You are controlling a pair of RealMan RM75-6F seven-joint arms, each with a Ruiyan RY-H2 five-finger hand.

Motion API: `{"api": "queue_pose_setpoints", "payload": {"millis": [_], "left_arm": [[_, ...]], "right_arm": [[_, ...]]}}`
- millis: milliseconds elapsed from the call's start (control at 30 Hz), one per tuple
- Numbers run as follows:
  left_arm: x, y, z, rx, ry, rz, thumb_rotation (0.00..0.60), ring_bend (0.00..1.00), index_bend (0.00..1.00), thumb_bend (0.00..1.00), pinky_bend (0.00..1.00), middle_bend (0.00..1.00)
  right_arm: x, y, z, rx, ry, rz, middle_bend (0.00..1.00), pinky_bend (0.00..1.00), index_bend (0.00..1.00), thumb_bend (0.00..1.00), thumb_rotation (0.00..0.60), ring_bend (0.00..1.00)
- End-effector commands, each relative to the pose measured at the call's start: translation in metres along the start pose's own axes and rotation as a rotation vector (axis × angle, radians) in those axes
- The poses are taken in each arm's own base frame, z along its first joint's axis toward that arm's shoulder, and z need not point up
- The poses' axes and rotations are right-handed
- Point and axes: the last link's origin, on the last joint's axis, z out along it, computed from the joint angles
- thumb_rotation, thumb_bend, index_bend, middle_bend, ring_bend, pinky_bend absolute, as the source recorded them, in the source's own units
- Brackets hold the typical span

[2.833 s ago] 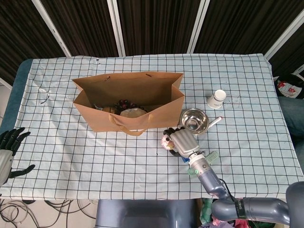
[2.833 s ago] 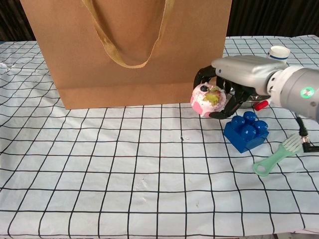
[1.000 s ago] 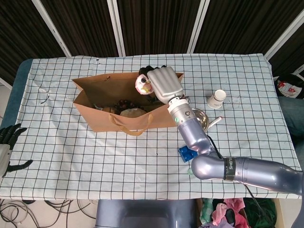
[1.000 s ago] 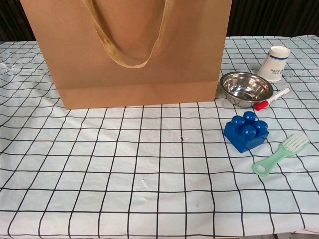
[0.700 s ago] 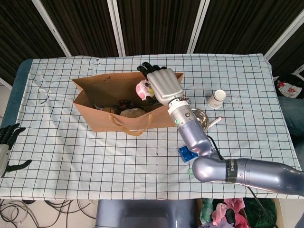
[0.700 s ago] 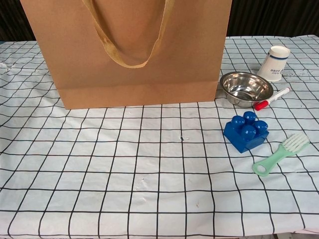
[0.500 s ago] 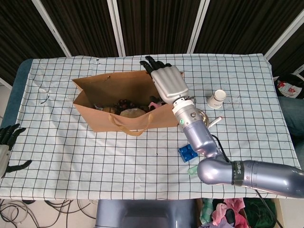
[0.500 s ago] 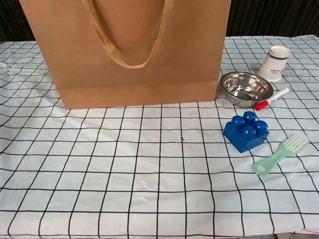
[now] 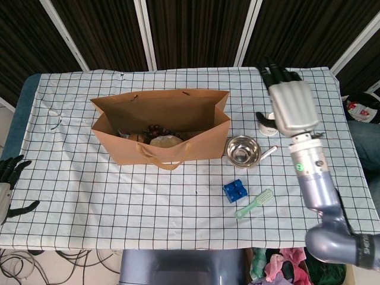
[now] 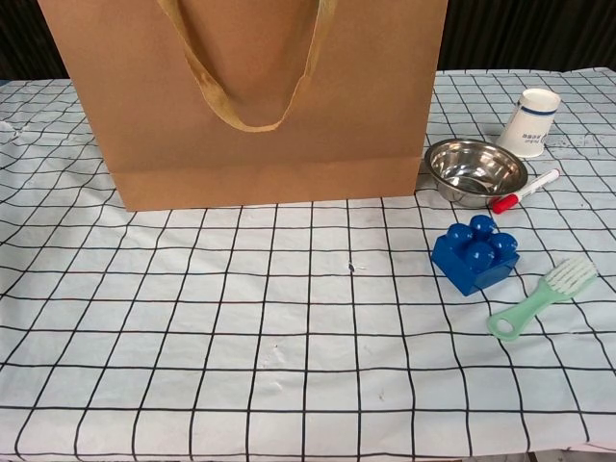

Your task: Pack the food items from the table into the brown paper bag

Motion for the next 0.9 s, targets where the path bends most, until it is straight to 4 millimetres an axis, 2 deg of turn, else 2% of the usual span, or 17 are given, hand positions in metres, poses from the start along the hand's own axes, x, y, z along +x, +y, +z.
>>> {"api": "queue_pose_setpoints", "payload": {"millis": [33,133,267,367,400,467,667,767,900], "left_arm": [[0.001,0.001,-0.003,0.004,0.011,-0.003,0.6,0.0,0.12,0.05,0.05,0.04],[0.001,0.002,-0.007,0.004,0.017,-0.002,0.6,0.0,0.11,0.05,0.05,0.04],[0.001,0.003,-0.019,0.009,0.011,-0.011,0.6,0.0,0.11,0.05,0.05,0.04],[0.002,0.001,-0.024,0.026,0.022,-0.002,0.6,0.0,0.11,0.05,0.05,0.05],[0.001,-0.001,-0.027,0.035,0.022,0.006,0.6,0.0,0.1,0.05,0.05,0.05],[-0.001,0.0,-0.029,0.033,0.014,0.009,0.6,0.0,0.1,0.05,0.05,0.05],[-0.004,0.0,-0.027,0.014,0.016,0.025,0.6,0.0,0.08,0.06,0.05,0.05],[-0.012,-0.001,-0.022,0.017,-0.004,0.052,0.6,0.0,0.07,0.09,0.04,0.05],[-0.018,0.004,-0.021,-0.002,-0.027,0.06,0.6,0.0,0.06,0.08,0.03,0.05]], "right_arm": [[0.003,0.053,-0.057,-0.064,0.019,-0.026,0.07,0.28,0.1,0.15,0.6,0.17],[-0.01,0.082,-0.101,-0.077,-0.023,-0.041,0.08,0.28,0.1,0.15,0.6,0.19],[-0.041,0.116,-0.166,-0.097,-0.062,-0.055,0.11,0.28,0.1,0.15,0.6,0.2],[-0.068,0.129,-0.203,-0.103,-0.105,-0.064,0.14,0.28,0.1,0.15,0.6,0.21],[-0.083,0.134,-0.222,-0.12,-0.144,-0.077,0.14,0.28,0.1,0.15,0.6,0.21],[-0.099,0.137,-0.24,-0.125,-0.145,-0.074,0.14,0.28,0.1,0.15,0.6,0.21],[-0.129,0.137,-0.263,-0.126,-0.194,-0.045,0.11,0.26,0.1,0.16,0.6,0.19],[-0.14,0.126,-0.26,-0.083,-0.197,-0.079,0.1,0.25,0.1,0.16,0.6,0.18],[-0.149,0.122,-0.259,-0.086,-0.205,-0.088,0.09,0.25,0.1,0.16,0.6,0.18]]}}
